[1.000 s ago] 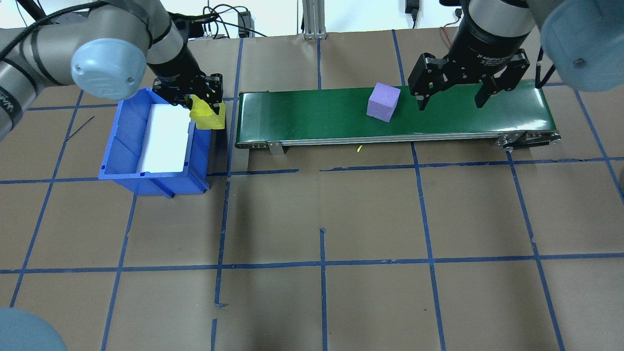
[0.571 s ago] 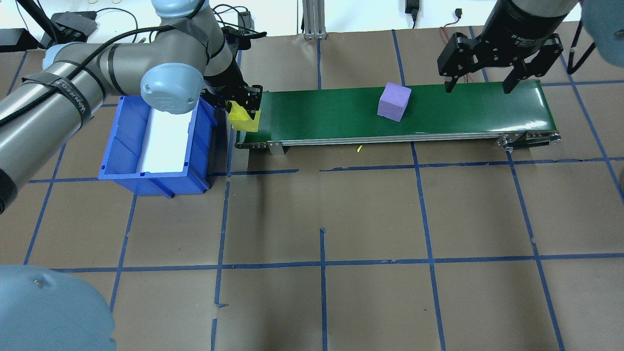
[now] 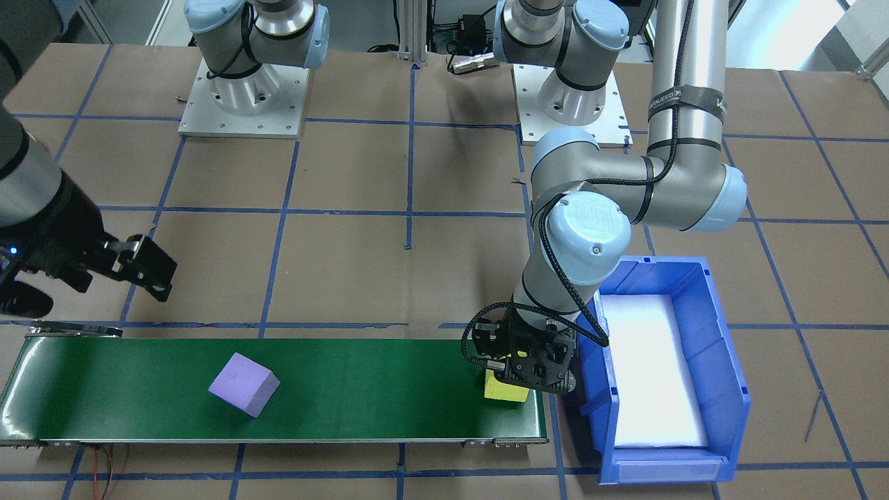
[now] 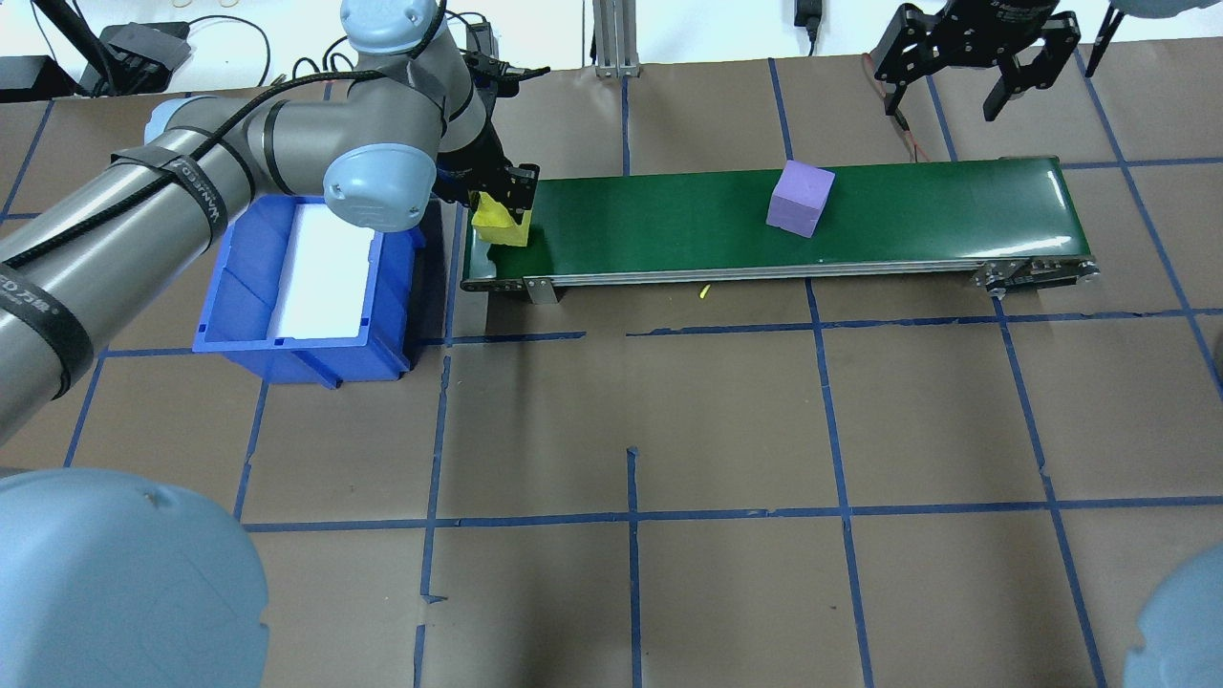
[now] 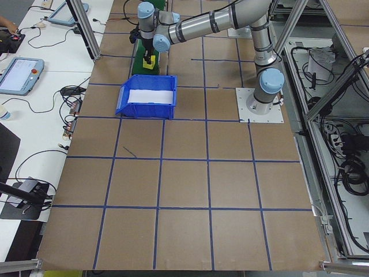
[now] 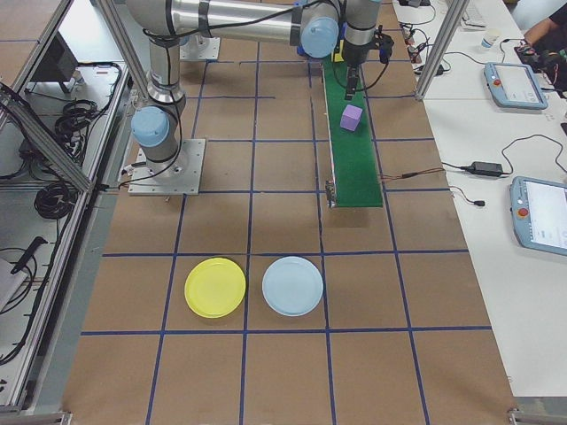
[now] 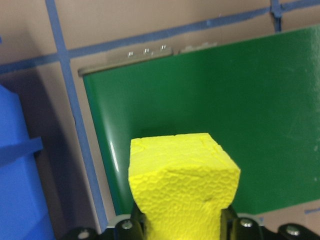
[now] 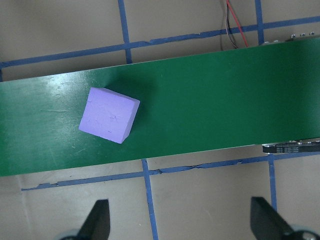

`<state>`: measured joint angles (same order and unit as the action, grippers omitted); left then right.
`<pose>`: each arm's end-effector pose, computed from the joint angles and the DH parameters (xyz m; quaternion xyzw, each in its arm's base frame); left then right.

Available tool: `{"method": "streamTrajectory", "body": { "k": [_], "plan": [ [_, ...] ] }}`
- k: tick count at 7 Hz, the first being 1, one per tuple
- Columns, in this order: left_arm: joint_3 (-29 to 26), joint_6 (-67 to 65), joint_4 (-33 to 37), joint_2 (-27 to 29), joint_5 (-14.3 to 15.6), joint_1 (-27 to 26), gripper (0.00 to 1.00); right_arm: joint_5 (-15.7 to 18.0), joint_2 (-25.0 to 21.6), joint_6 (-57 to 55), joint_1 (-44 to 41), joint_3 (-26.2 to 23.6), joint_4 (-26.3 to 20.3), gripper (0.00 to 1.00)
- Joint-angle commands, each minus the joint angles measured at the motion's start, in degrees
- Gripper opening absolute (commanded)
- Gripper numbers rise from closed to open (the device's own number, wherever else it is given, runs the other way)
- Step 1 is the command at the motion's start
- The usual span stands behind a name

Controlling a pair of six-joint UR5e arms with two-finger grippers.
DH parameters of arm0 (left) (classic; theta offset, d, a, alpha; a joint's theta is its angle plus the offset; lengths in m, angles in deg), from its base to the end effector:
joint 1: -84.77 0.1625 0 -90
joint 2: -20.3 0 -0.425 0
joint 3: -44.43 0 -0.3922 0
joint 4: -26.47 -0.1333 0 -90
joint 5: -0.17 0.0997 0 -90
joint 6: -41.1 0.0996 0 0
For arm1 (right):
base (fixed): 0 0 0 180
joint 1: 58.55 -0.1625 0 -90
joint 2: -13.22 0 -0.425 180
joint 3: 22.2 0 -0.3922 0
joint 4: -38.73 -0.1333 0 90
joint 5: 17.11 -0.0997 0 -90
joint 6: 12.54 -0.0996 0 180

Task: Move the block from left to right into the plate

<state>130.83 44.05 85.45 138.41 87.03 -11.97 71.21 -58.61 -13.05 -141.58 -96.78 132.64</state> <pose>-0.2161 -0.6465 0.2872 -0.0858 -0.9943 0.0558 0.0292 0.0593 -0.6379 0.4500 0.0651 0.9977 -0.0109 0.0141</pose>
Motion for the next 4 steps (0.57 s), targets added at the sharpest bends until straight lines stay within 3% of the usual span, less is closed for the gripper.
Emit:
{"method": "streamTrajectory", "body": {
  "k": [1,2,3,4],
  "plan": [
    [-0.3,-1.9,-0.8,1.2,-0.4,0.0,0.37,-0.5,4.9,-1.1,0.7,-0.3,3.5,1.0],
    [-0.2,-1.4,-1.1,1.2,-0.2,0.0,0.99,-2.4,5.9,-1.1,1.6,-1.9,5.0,1.0],
    [-0.4,-1.3,-0.4,-1.3,0.3,0.0,1.0,-7.2,6.5,-1.0,3.8,-3.8,5.8,1.0],
    [-0.4,-1.3,-0.1,-2.6,0.4,0.0,1.0,-9.6,6.8,-0.9,6.4,-4.4,6.1,0.99]
  ]
}}
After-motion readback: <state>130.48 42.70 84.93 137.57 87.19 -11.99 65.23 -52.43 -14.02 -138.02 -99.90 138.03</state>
